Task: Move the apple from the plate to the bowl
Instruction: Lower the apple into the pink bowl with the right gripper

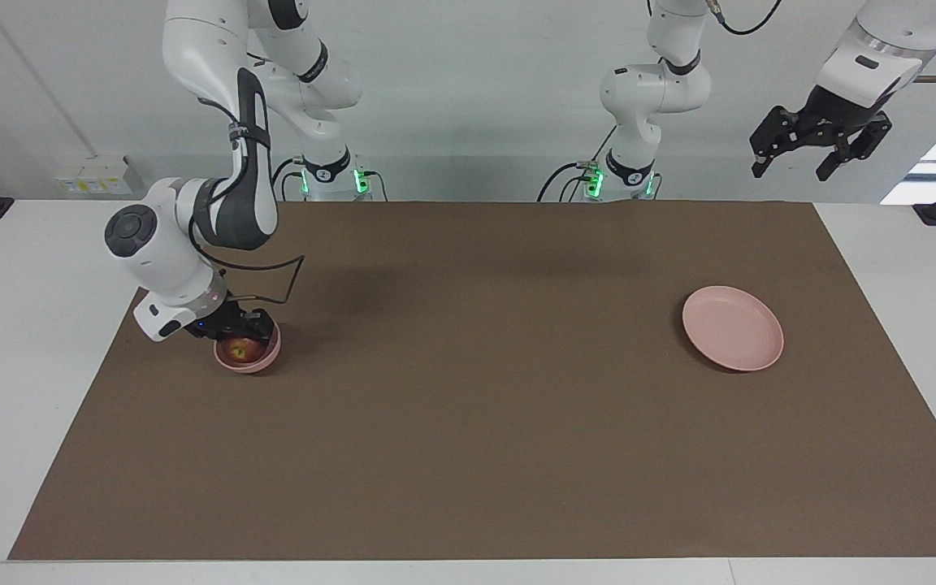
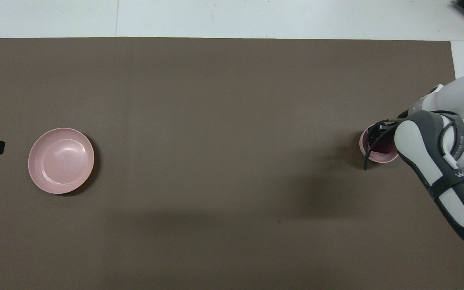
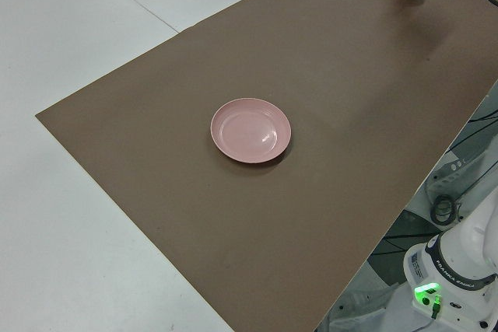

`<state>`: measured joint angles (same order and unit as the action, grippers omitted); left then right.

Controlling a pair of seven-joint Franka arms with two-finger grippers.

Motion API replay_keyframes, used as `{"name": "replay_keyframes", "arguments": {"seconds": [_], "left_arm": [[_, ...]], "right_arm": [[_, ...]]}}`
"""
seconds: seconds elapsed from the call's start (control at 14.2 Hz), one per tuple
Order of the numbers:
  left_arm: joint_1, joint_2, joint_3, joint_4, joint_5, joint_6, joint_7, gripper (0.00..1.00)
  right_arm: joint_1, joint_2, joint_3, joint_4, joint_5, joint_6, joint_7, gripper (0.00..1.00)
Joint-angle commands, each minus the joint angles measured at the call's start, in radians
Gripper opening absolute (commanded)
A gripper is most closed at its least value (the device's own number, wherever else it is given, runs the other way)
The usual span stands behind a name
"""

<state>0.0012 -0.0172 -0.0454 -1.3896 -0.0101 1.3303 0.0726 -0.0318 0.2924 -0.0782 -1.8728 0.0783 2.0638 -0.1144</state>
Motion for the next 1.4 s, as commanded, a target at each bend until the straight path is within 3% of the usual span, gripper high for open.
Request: {"name": "replay_keyframes", "arguments": {"seconds": [0.0, 0.98, 1.05, 1.12, 1.33], "left_arm": [[0.008, -0.029, -0.005, -0.032, 0.009, 0.0, -0.002, 1.0], [0.011, -0.029, -0.005, -0.031, 0.009, -0.006, 0.004, 1.0], [0.011, -0.029, -0.005, -0.031, 0.009, -0.006, 0.004, 1.0], [0.011, -0.029, -0.005, -0.031, 0.009, -0.006, 0.004, 1.0], [0.011, -0.029, -0.005, -0.031, 0.009, -0.006, 0.004, 1.0]], "right_arm": [[-0.016, 0.004, 0.008, -0.009, -0.021, 0.018, -0.034, 0.0], [-0.016, 0.033, 0.008, -0.012, -0.021, 0.044, -0.027, 0.0], [-0.017, 0.033, 0.008, -0.014, -0.021, 0.044, -0.027, 0.13], [-0.016, 0.033, 0.008, -0.014, -0.021, 0.044, -0.027, 0.18], [-0.016, 0.033, 0.008, -0.014, -0.021, 0.042, -0.022, 0.46]]}}
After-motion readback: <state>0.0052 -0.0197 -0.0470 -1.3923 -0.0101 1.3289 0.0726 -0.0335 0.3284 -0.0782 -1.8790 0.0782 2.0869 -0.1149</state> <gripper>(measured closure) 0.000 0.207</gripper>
